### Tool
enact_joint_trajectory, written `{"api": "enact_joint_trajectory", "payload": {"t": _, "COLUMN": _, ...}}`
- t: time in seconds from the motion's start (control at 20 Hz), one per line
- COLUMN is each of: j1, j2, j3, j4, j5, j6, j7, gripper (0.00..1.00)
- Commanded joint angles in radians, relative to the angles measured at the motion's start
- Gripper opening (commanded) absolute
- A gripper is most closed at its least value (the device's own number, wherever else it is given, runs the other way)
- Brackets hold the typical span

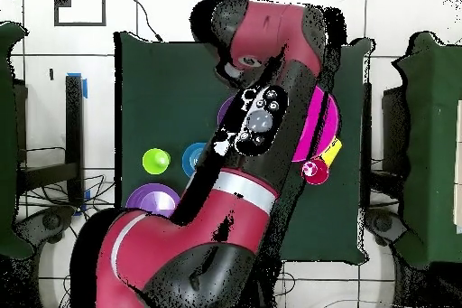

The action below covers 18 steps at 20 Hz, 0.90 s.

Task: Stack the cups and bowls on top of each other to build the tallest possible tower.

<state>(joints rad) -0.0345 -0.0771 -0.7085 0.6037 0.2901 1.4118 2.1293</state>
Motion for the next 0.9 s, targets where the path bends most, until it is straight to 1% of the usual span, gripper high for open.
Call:
{"api": "enact_joint_trajectory", "payload": {"t": 0.05, "j1": 0.001, "j2": 0.083, "j3": 0.048, "j4": -0.123, "j5": 0.044, "j6": 0.053, "j7": 0.255, "gripper": 0.0}}
{"api": "enact_joint_trajectory", "payload": {"t": 0.15, "j1": -0.008, "j2": 0.107, "j3": 0.055, "j4": -0.155, "j5": 0.064, "j6": 0.026, "j7": 0.27, "gripper": 0.0}}
{"api": "enact_joint_trajectory", "payload": {"t": 0.35, "j1": -0.018, "j2": 0.146, "j3": 0.039, "j4": -0.236, "j5": 0.118, "j6": 0.046, "j7": 0.325, "gripper": 0.0}}
{"api": "enact_joint_trajectory", "payload": {"t": 0.4, "j1": -0.014, "j2": 0.148, "j3": 0.038, "j4": -0.238, "j5": 0.127, "j6": 0.046, "j7": 0.338, "gripper": 0.0}}
{"api": "enact_joint_trajectory", "payload": {"t": 0.45, "j1": 0.001, "j2": 0.139, "j3": 0.046, "j4": -0.215, "j5": 0.133, "j6": 0.03, "j7": 0.359, "gripper": 0.0}}
{"api": "enact_joint_trajectory", "payload": {"t": 0.6, "j1": 0.024, "j2": 0.132, "j3": 0.046, "j4": -0.191, "j5": 0.146, "j6": 0.014, "j7": 0.387, "gripper": 0.0}}
{"api": "enact_joint_trajectory", "payload": {"t": 0.9, "j1": 0.027, "j2": 0.183, "j3": 0.025, "j4": -0.236, "j5": 0.193, "j6": 0.027, "j7": 0.434, "gripper": 0.0}}
